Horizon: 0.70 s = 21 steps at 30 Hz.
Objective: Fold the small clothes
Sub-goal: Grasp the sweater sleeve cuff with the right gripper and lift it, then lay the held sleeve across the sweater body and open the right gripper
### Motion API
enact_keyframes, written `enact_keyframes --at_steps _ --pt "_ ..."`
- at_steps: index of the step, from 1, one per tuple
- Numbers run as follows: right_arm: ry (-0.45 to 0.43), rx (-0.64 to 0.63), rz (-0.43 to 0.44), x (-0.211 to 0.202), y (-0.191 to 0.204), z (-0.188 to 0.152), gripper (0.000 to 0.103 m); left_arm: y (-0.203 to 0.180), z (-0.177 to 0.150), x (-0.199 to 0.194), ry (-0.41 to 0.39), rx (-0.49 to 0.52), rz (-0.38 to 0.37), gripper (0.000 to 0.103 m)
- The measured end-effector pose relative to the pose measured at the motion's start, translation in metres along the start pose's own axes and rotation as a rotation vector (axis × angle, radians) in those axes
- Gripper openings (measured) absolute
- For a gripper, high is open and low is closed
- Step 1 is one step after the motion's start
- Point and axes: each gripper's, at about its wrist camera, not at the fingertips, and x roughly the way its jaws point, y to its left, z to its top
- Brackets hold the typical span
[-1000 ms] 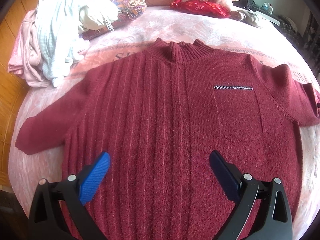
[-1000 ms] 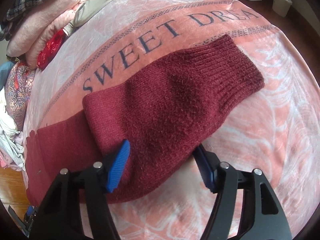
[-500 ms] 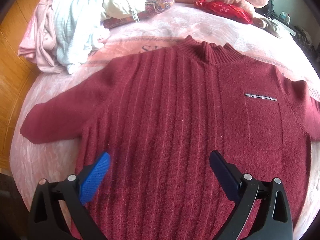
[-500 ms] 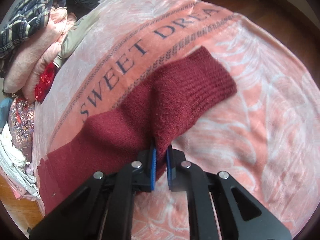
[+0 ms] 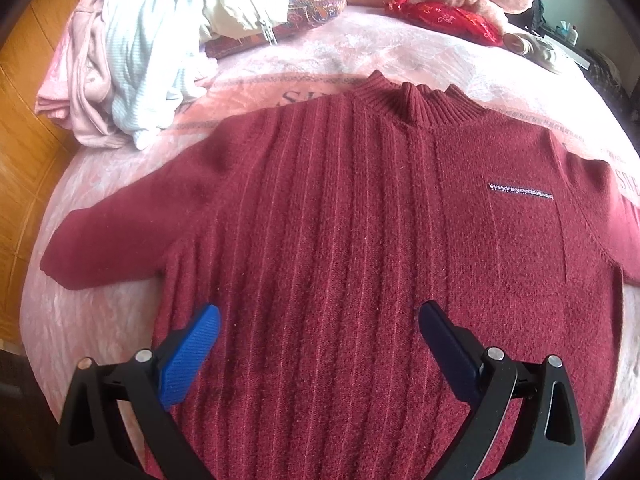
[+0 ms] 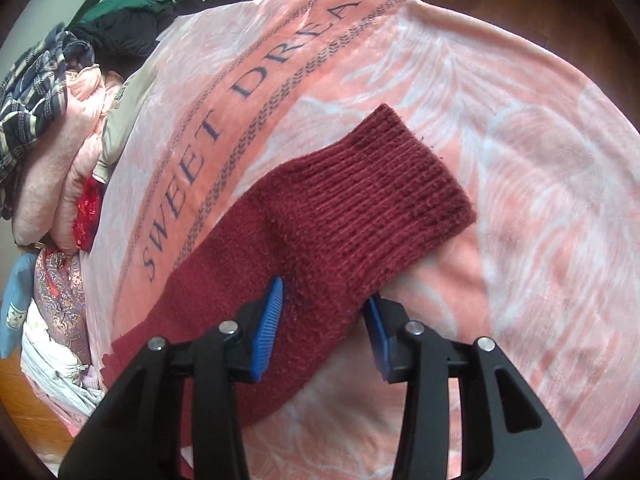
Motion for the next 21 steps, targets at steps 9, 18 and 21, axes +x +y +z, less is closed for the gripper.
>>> enact_keyframes --at_steps 9,18,21 --pt "-0.242 -0.375 -0.236 -0.037 0.104 -0.040 0.008 0.021 0.002 0.012 0.049 -0.041 -0.007 0.099" --pt "-0.245 -0.943 -0.170 -0.024 0.276 -0.195 0.008 0.052 0.003 0.013 0.039 -0.075 0.025 0.099" --pt "-0.162 -1.006 -0.127 0.000 0.314 -0.241 0.008 0.060 0.004 0.014 0.046 -0.095 0.021 0.099"
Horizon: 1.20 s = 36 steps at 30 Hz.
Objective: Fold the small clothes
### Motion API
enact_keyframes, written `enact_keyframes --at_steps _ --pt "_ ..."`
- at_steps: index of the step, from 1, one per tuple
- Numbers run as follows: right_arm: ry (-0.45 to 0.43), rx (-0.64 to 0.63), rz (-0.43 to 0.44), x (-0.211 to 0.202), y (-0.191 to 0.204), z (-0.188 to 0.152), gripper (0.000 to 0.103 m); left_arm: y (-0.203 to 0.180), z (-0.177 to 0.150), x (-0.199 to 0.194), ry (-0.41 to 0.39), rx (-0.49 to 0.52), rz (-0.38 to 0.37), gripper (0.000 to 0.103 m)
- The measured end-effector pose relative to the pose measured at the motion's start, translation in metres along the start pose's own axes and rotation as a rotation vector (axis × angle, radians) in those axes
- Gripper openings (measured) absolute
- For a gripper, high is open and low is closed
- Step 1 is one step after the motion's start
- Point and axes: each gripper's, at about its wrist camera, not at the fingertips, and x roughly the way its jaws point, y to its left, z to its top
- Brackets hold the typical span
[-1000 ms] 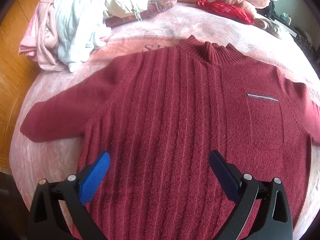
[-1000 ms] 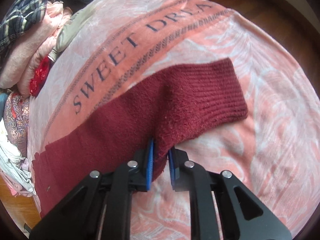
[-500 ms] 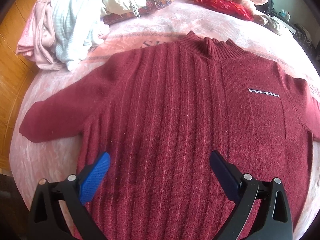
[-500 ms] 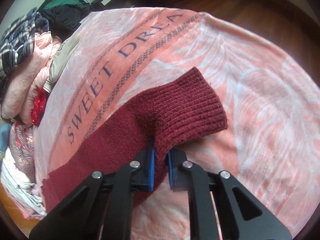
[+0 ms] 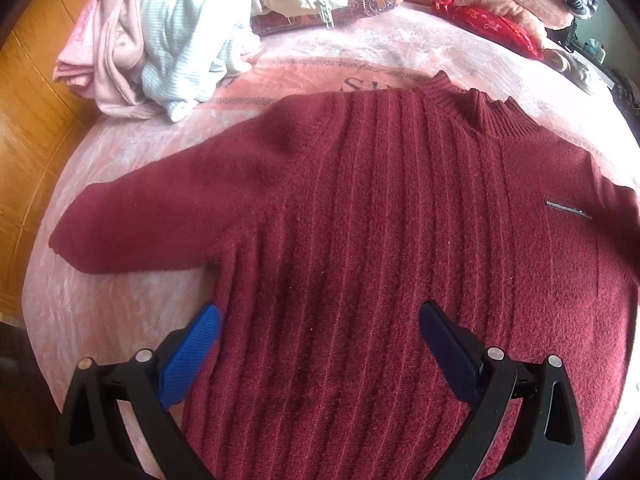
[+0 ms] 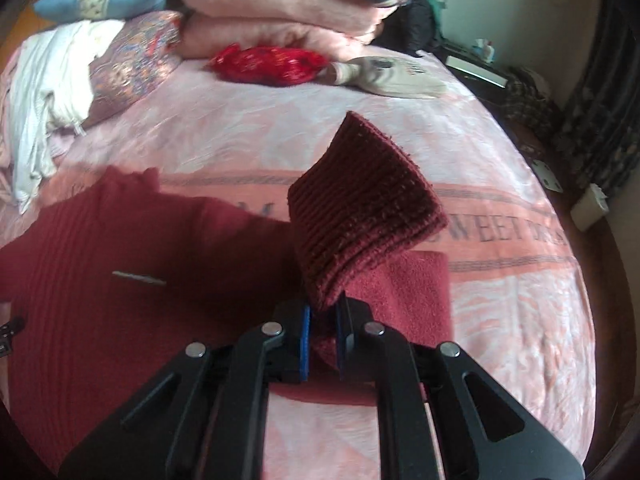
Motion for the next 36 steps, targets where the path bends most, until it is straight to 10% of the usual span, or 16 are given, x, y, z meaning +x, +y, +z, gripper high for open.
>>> enact_keyframes --at_steps 6,8,10,14,26,36 --pt "0.109 -0.150 0.030 0.035 0.099 -0.014 0.010 0.006 0.003 -0.003 -0.010 -0.006 -0.020 0.099" --pt "0.165 -0.168 0.062 0.046 0.107 -0.021 0.025 0.004 0.001 -0.003 -0.006 0.002 -0.027 0.099" --pt "0.198 -0.176 0.144 0.051 0.111 -0.027 0.051 0.000 0.000 -0.001 0.001 0.012 -0.036 0.099" --pt "0.223 -0.082 0.417 0.041 0.098 -0.025 0.058 -0.010 -0.001 0.002 0.010 0.028 -0.048 0.099" --pt "0.105 0.099 0.322 0.026 0.013 -0.008 0.059 -0.132 0.011 -0.005 0.088 0.143 -0.407 0.099" --pt "0.072 0.104 0.300 0.024 -0.039 -0.017 0.059 -0.209 0.023 0.021 0.259 0.036 -0.508 0.085"
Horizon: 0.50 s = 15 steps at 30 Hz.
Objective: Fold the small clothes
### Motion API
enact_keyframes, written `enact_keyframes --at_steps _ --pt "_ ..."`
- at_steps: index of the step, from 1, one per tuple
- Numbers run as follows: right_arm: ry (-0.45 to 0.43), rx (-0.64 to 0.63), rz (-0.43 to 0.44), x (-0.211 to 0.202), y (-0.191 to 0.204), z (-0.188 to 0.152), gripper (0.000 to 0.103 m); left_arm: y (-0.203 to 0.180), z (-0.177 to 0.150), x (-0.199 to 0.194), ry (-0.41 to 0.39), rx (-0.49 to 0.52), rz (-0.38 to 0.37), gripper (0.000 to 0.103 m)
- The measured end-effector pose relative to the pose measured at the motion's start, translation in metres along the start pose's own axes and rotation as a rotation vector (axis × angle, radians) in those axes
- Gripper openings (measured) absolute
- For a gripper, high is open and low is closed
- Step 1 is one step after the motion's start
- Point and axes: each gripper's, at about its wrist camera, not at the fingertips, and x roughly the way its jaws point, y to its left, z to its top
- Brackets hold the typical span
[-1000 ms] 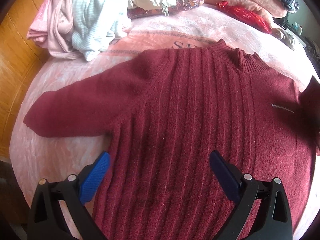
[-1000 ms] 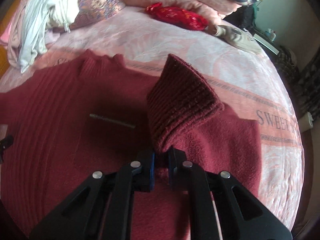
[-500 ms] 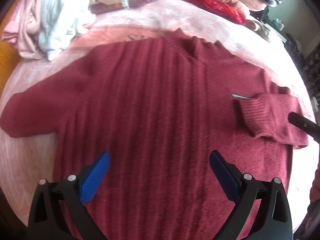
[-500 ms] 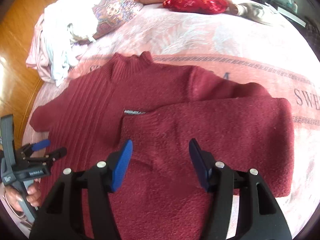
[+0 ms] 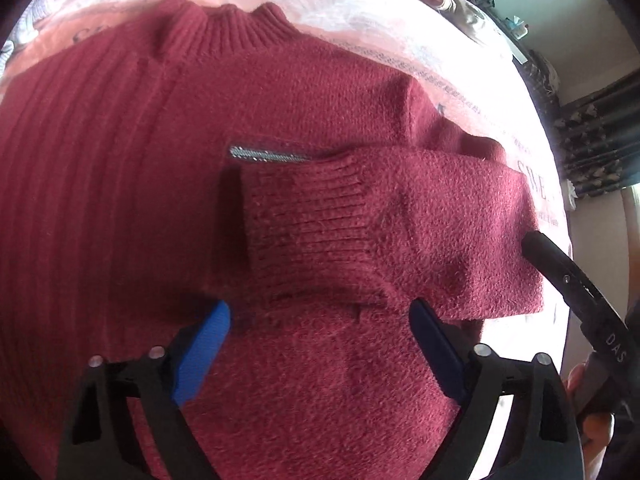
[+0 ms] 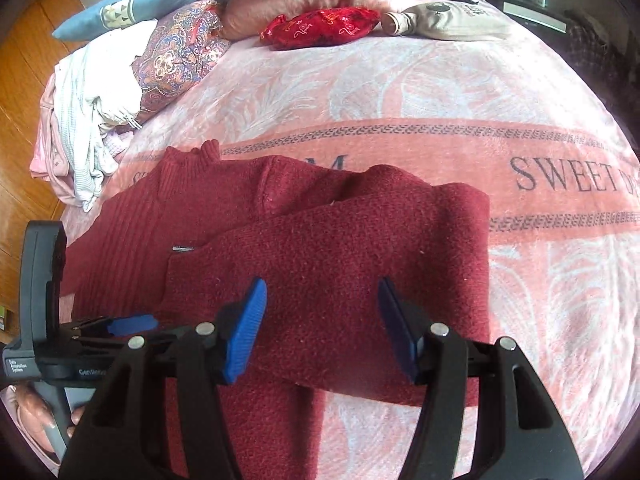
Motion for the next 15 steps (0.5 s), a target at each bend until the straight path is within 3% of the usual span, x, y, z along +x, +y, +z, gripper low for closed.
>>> enact_keyframes --at_steps 2,4,7,8,9,11,15 --pt "-0.004 0.002 -0.005 -0.003 -0.007 -0.003 0.059 -0.006 -0.001 0.004 -0.010 0.031 0.036 0.081" --pt "-0.005 0.002 -0.011 -0.004 -0.012 -0.005 0.059 -0.009 0.000 0.004 -0.031 0.039 0.045 0.070" --pt "-0.002 0.002 -0.015 -0.004 -0.014 -0.007 0.059 -0.008 0.003 0.003 -0.052 0.038 0.025 0.036" --pt "-0.003 0.006 -0.012 -0.005 -0.015 -0.007 0.059 -0.007 0.005 0.002 -0.055 0.035 -0.002 0.020" --pt "-0.004 0.010 -0.006 -0.006 -0.016 -0.007 0.059 -0.006 0.005 0.000 -0.059 0.028 -0.043 0.013" --pt "-0.007 0.014 -0.005 -0.007 -0.016 -0.006 0.059 -0.006 0.007 -0.008 -0.092 0.050 -0.049 0.007" --pt "-0.012 0.017 0.006 -0.010 -0.015 -0.005 0.059 -0.008 0.010 -0.048 -0.204 0.094 -0.033 0.007"
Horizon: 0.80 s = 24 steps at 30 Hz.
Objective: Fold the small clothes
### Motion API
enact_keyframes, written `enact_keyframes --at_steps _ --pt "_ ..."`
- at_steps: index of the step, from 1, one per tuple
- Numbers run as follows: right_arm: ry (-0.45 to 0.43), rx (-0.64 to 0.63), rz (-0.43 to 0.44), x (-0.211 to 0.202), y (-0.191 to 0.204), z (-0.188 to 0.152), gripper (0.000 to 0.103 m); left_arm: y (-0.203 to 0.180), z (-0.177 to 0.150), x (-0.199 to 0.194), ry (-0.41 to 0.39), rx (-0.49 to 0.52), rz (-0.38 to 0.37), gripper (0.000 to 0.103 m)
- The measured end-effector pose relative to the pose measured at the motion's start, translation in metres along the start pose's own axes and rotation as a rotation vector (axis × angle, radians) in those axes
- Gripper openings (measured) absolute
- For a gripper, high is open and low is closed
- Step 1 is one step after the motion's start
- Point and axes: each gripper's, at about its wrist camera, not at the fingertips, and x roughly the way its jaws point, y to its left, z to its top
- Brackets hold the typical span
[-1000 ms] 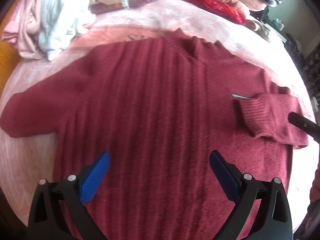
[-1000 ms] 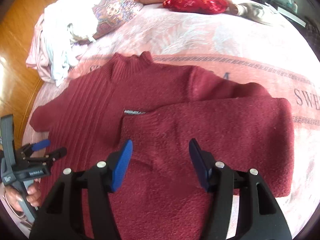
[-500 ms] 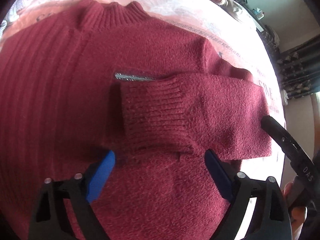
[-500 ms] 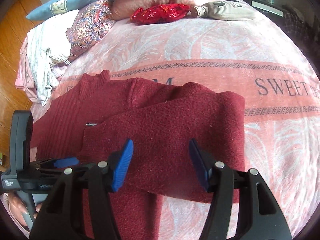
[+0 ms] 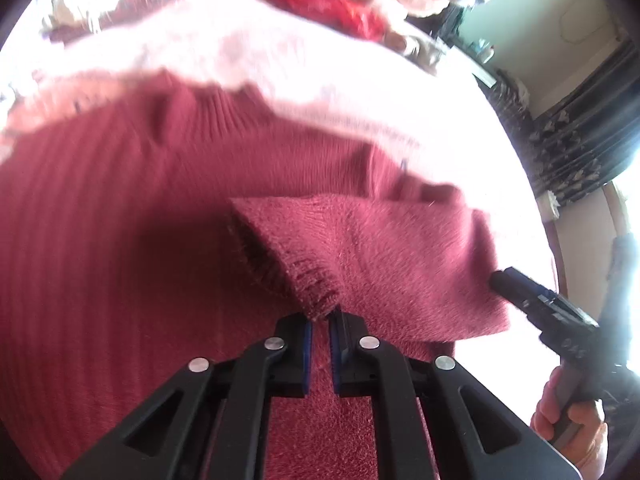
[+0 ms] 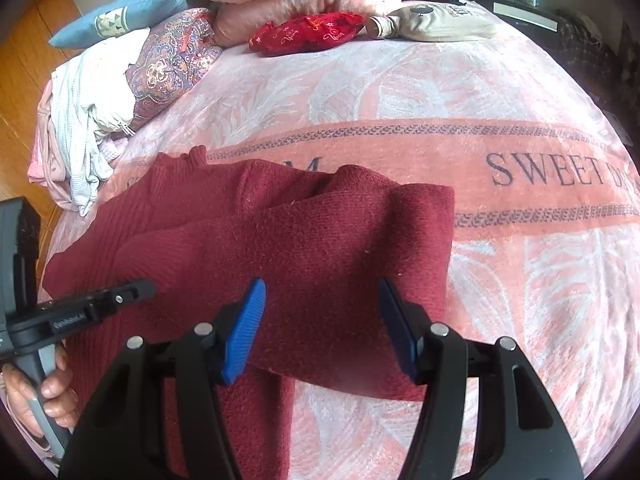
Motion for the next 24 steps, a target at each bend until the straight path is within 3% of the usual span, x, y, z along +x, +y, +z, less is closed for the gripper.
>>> enact_keyframes --at_steps 3,7,11,15,19,22,24 --pt "0.002 0.000 0.009 -0.001 0.002 0.001 0.059 0.011 0.012 -0.029 -0.073 0.010 0.029 0.007" --pt "0.019 0.010 0.057 0.004 0.007 0.001 0.059 0.057 0.026 -0.062 -0.122 -0.028 0.079 0.007" --pt "0.057 -0.018 0.148 0.010 0.024 0.002 0.059 0.111 0.029 -0.084 -0.134 -0.075 0.157 0.007" --pt "0.112 -0.035 0.220 0.023 0.045 0.001 0.059 0.162 0.019 -0.080 -0.102 -0.103 0.227 0.007" --pt "0.151 -0.012 0.196 0.041 0.049 0.000 0.059 0.196 0.019 -0.059 -0.071 -0.163 0.233 0.007" --pt "0.172 -0.007 0.151 0.045 0.049 -0.001 0.070 0.213 0.021 -0.059 -0.083 -0.167 0.236 0.007" --pt "0.208 -0.012 0.106 0.053 0.048 -0.003 0.071 0.211 0.016 -0.056 -0.059 -0.150 0.236 0.008"
